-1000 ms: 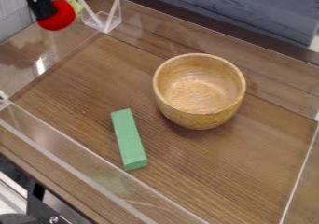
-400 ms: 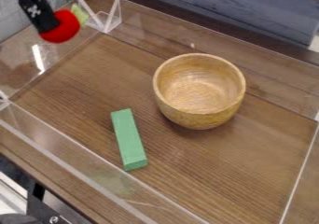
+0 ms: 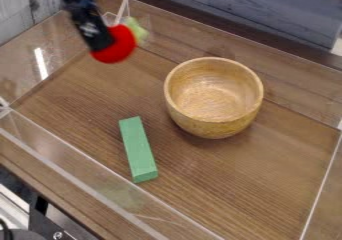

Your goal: Move the red object to the right side of the table

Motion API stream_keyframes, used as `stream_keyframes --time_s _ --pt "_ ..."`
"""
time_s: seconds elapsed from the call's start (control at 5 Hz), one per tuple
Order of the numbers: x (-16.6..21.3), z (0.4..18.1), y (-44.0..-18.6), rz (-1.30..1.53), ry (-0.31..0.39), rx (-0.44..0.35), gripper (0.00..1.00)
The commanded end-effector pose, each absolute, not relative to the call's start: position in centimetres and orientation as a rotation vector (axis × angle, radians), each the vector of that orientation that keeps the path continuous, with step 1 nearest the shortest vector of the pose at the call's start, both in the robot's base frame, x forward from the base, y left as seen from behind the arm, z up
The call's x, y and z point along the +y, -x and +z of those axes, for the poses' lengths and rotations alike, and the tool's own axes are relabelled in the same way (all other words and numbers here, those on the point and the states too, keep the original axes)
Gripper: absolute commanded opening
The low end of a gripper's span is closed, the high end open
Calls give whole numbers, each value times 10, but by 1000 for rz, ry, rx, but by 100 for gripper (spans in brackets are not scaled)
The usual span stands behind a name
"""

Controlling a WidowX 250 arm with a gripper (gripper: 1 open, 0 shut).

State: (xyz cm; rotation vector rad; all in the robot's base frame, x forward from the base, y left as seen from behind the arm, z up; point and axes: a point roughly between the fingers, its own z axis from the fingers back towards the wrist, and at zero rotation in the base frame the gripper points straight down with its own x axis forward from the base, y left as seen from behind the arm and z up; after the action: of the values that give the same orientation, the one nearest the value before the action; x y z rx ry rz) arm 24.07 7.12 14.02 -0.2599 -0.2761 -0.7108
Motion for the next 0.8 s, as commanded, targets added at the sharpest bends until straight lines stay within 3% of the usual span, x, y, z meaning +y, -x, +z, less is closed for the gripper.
stream_keyframes --time_s 0.0,0.6 --pt "33 129 -240 -792 245 -283 0" --pt "-70 67 -223 -800 278 -208 0"
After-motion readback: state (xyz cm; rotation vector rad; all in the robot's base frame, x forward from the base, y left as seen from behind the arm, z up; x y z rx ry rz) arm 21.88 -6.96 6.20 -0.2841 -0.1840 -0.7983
